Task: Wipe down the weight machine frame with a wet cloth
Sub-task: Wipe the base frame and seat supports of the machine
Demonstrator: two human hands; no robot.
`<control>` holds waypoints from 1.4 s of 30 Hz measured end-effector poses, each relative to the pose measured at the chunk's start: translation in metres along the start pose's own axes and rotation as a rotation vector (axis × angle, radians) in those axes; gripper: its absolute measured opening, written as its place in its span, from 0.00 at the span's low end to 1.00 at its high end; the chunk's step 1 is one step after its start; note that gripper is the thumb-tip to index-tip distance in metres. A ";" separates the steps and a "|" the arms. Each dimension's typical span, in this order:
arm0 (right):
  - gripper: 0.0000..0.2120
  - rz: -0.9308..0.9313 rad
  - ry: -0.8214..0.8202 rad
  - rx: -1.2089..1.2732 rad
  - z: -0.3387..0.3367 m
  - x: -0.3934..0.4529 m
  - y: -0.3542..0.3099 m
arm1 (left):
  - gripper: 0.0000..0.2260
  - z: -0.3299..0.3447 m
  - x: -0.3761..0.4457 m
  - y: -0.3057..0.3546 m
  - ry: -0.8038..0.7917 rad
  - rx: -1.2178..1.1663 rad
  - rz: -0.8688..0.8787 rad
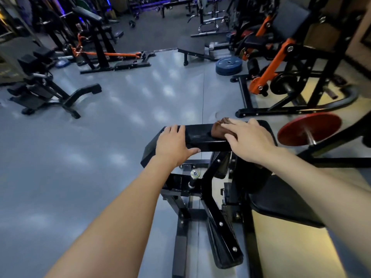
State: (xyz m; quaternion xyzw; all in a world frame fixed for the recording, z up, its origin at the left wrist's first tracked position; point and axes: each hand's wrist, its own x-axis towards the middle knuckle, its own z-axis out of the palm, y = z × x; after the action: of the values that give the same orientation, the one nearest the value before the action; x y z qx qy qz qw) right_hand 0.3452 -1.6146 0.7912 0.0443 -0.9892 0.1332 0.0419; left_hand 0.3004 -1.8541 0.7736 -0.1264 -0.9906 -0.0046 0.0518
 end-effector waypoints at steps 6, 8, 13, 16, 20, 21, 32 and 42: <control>0.25 -0.090 -0.054 0.014 0.004 0.006 -0.017 | 0.41 -0.010 0.006 -0.001 -0.077 0.018 -0.035; 0.23 -0.113 -0.056 0.015 0.000 0.005 -0.010 | 0.41 -0.011 0.006 -0.001 -0.080 0.017 -0.036; 0.20 -0.053 -0.028 0.074 -0.004 -0.004 0.015 | 0.41 -0.008 0.004 0.000 -0.061 0.012 -0.041; 0.20 -0.059 -0.019 0.080 0.000 -0.005 0.012 | 0.41 -0.006 0.004 0.001 -0.061 0.004 -0.050; 0.20 -0.143 -0.047 0.079 0.006 0.018 -0.007 | 0.40 -0.008 0.005 0.003 -0.073 -0.003 -0.075; 0.21 -0.172 -0.055 0.079 0.009 0.025 -0.014 | 0.40 -0.009 0.005 0.004 -0.071 0.002 -0.076; 0.21 -0.472 -0.084 0.062 0.006 0.050 0.025 | 0.49 -0.004 -0.005 0.004 -0.058 -0.091 -0.087; 0.25 -0.723 -0.280 0.163 0.014 0.084 0.016 | 0.43 0.030 -0.039 0.053 0.230 -0.848 -0.911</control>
State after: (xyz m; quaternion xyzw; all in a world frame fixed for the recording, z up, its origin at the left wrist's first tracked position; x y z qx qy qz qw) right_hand 0.2589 -1.6096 0.7818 0.4109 -0.8920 0.1808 -0.0527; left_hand 0.3487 -1.8117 0.7398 0.2997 -0.8453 -0.4318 0.0962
